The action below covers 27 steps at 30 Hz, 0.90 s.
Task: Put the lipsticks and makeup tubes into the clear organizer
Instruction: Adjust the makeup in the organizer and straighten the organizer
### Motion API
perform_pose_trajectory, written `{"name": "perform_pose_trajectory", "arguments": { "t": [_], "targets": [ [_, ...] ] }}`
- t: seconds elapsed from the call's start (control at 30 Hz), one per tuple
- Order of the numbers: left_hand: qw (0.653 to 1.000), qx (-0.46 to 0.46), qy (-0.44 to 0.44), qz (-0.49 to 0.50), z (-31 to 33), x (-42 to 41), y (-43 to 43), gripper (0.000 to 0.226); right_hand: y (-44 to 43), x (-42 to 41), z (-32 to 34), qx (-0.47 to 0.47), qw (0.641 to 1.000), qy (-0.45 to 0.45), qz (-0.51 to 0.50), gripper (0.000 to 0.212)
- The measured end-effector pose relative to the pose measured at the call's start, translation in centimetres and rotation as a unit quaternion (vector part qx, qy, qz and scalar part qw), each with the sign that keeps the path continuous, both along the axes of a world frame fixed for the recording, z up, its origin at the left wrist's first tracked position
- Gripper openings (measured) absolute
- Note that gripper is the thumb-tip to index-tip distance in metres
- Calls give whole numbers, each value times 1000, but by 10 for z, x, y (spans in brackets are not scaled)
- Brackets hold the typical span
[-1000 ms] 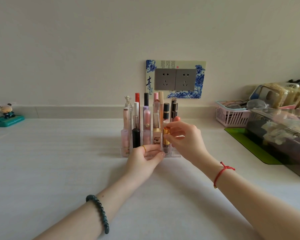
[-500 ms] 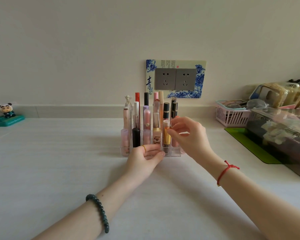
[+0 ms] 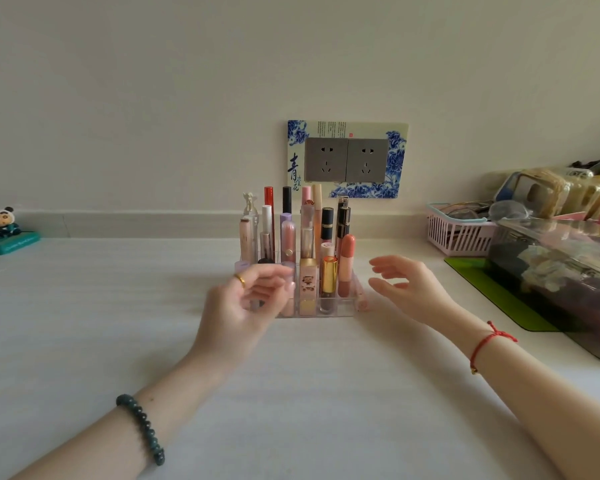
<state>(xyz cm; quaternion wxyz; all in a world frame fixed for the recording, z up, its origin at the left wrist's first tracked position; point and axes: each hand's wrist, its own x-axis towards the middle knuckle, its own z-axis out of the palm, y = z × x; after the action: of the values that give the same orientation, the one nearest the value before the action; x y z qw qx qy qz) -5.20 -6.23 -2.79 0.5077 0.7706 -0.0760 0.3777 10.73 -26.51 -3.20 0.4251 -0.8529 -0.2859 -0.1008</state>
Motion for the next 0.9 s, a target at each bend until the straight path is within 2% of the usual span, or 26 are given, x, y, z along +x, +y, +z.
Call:
{"name": "perform_pose_trajectory", "arguments": {
  "t": [0.13,0.2,0.4,0.47,0.63,0.77,0.8,0.87,0.9],
  "targets": [
    [996,56,-30,67,1,-8,38,29,4,7,-8,-52,998,36,23,42],
    [992,79,-11,99,-2,-9,56,44,6,10,-10,-66,996,51,33,45],
    [979,82,160,98,-17,0,82,115,16,17,-11,-57,996,69,21,42],
    [969,100,210,81,-20,3,84,129,19,18,-11,-58,995,71,26,39],
    [949,140,271,79,-22,6,84,128,22,15,-9,-79,992,79,62,32],
    [943,171,278,74,-17,10,76,92,22,12,-8,-85,992,73,63,30],
    [944,168,276,68,-15,11,75,88,22,11,-8,-89,992,72,60,30],
    [946,171,269,60,-13,12,75,95,22,9,-7,-94,992,69,56,29],
    [946,171,269,62,-14,14,75,89,22,8,-7,-95,992,66,53,28]
  ]
}}
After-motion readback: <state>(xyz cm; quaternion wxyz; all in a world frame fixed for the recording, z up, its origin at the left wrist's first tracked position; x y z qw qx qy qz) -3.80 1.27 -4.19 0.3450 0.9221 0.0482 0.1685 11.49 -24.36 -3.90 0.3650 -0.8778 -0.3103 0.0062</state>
